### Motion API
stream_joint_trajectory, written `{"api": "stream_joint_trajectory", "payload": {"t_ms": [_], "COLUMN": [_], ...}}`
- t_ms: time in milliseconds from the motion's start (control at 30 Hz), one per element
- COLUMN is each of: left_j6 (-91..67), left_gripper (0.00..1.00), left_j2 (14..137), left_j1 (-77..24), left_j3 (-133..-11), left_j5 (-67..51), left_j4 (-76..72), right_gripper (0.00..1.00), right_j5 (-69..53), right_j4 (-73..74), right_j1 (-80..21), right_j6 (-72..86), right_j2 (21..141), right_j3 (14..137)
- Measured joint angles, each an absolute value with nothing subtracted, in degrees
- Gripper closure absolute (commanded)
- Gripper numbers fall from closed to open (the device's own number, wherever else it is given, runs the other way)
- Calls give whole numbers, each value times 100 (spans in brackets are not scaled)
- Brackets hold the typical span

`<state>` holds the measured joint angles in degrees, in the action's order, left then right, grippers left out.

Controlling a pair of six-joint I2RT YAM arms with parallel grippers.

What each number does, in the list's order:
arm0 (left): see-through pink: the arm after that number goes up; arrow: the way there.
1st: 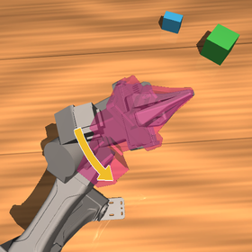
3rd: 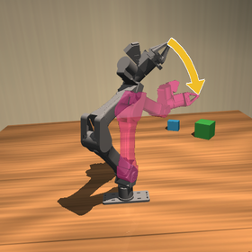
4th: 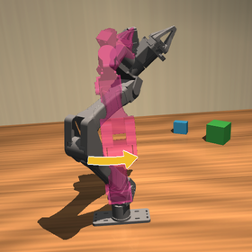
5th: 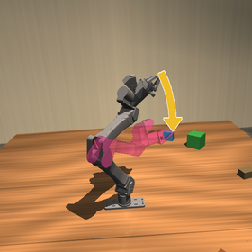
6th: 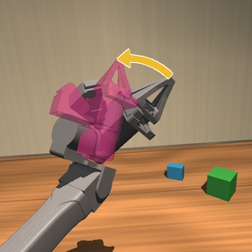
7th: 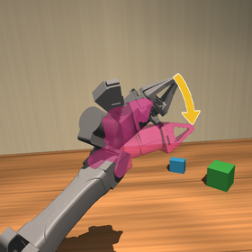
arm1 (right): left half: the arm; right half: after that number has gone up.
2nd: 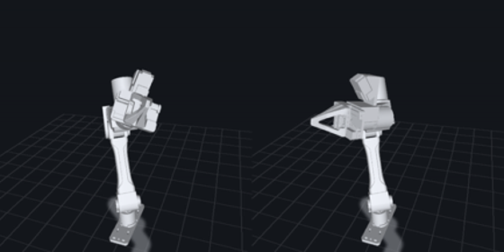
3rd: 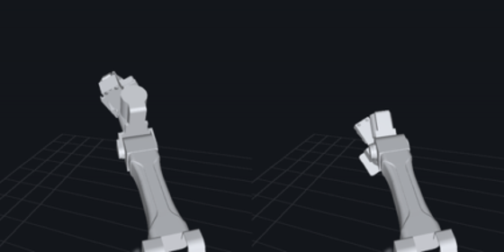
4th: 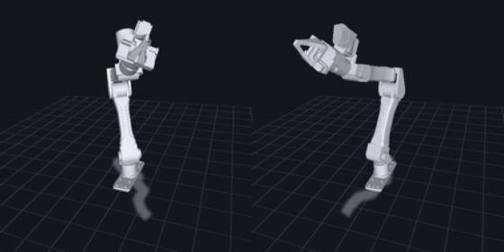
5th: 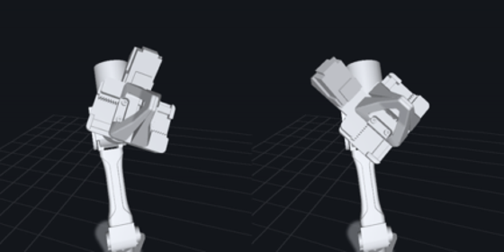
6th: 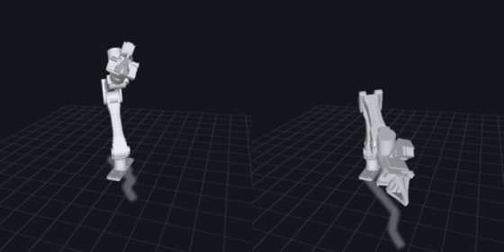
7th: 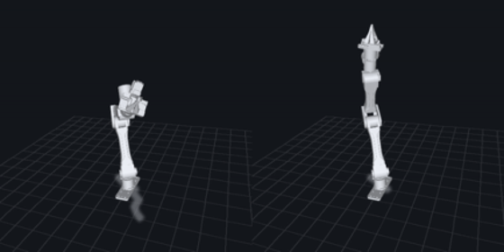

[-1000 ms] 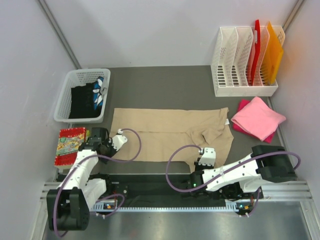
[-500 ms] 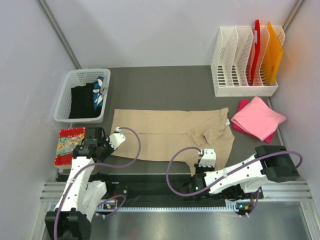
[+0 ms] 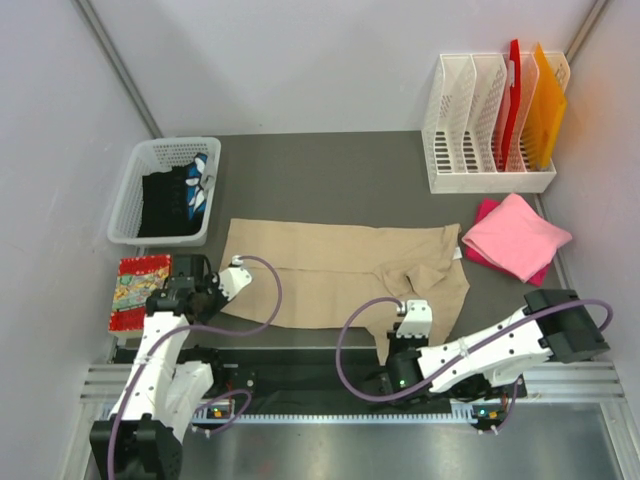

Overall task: Fold and stack the t-shirts
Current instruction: Fold the tshirt

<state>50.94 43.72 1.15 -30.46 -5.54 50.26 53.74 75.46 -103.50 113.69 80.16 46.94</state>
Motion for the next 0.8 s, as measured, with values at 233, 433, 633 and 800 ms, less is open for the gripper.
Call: {"api": "stream_joint_trajectory", "payload": {"t_ms": [233,433,633,800], "left_j6": [4952,4729,4560,4497], "left_gripper": [100,100,100,100], "left_j2": [4978,5699,6410,6825], "left_j1": [115,115,115,115], "left_j3": [-3208,-3695,-4086,-4289], "left_j5": [-517,-628,-666,-674], "left_j4": [4458,3916,3398,3146], "right_gripper": [91,91,91,91], "right_j5": [5583,5804,5948,6027], "right_j4": [7581,7588,7588,7443], "right_j1": [-10020,-9356,-8925,-8462], "right_j6": [11369,11369,11310,10860], "right_j2": [7465,7406,7142,7032], "right_j3": [4692,4696,4698,4698]}}
